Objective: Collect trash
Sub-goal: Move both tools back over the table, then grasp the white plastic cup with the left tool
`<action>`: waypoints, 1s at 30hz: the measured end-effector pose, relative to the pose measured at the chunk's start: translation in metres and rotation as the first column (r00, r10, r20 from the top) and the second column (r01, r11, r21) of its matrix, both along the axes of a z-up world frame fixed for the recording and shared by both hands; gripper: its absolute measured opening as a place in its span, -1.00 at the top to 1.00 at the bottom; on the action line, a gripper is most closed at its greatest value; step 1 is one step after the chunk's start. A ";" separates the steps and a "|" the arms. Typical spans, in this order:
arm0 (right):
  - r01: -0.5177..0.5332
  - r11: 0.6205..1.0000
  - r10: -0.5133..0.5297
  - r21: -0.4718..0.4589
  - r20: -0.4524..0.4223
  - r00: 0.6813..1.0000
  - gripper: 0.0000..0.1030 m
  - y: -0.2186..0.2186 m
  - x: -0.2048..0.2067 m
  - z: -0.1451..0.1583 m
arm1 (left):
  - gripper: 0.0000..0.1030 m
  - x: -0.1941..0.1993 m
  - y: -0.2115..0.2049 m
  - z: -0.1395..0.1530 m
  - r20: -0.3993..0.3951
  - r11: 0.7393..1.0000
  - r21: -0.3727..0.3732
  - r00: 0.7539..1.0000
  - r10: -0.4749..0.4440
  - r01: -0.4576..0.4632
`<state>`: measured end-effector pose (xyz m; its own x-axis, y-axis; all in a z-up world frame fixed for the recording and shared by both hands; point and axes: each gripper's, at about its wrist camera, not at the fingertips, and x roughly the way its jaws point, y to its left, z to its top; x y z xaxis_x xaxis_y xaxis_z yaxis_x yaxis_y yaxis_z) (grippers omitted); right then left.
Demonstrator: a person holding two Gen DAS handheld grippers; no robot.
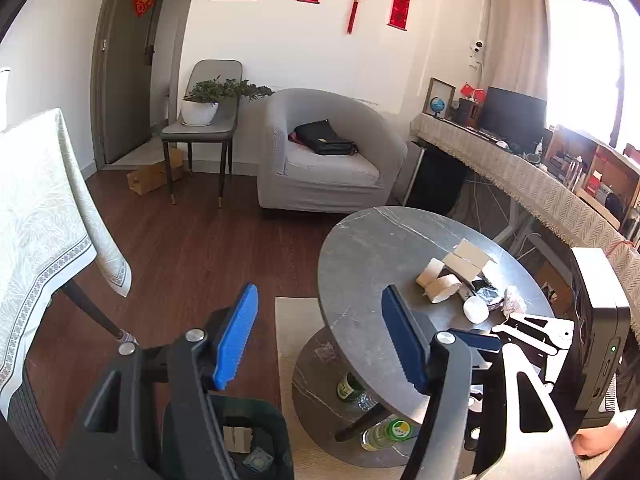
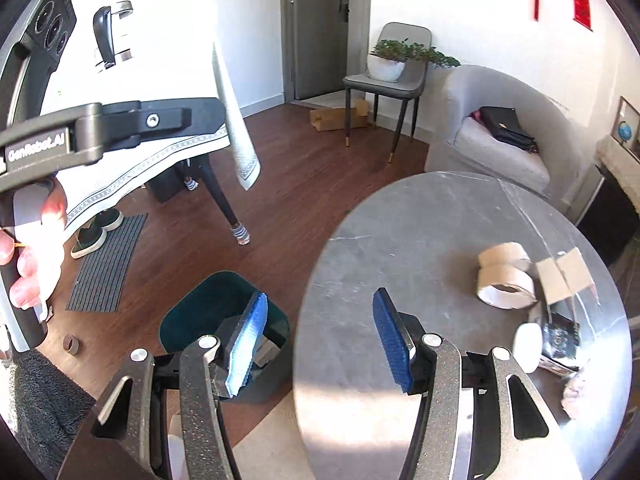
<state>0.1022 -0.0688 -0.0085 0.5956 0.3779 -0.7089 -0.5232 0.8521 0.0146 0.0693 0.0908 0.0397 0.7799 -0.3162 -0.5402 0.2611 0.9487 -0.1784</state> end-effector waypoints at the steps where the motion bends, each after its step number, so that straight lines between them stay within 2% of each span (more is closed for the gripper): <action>1: 0.019 1.000 -0.019 -0.001 0.003 1.000 -0.10 -0.012 0.000 0.001 | -0.31 0.002 -0.010 -0.001 -0.002 1.000 -0.001 1.000 -0.014 0.014; 8: 0.149 0.989 -0.149 -0.009 0.009 0.989 -0.13 -0.096 -0.005 -0.004 | -0.32 0.010 -0.078 -0.010 -0.013 0.994 0.014 0.994 -0.107 0.107; 16: 0.248 0.969 -0.248 -0.014 0.007 0.969 -0.19 -0.164 -0.015 -0.010 | -0.32 0.023 -0.142 -0.027 -0.054 0.981 0.008 0.980 -0.192 0.193; 25: 0.312 0.950 -0.312 0.001 -0.012 0.950 -0.31 -0.209 -0.015 -0.020 | -0.32 0.034 -0.198 -0.058 -0.121 0.963 0.018 0.957 -0.264 0.268; 30: 0.329 0.944 -0.329 -0.002 -0.032 0.944 -0.32 -0.220 -0.013 -0.027 | -0.23 0.043 -0.215 -0.077 -0.168 0.968 0.011 0.954 -0.247 0.252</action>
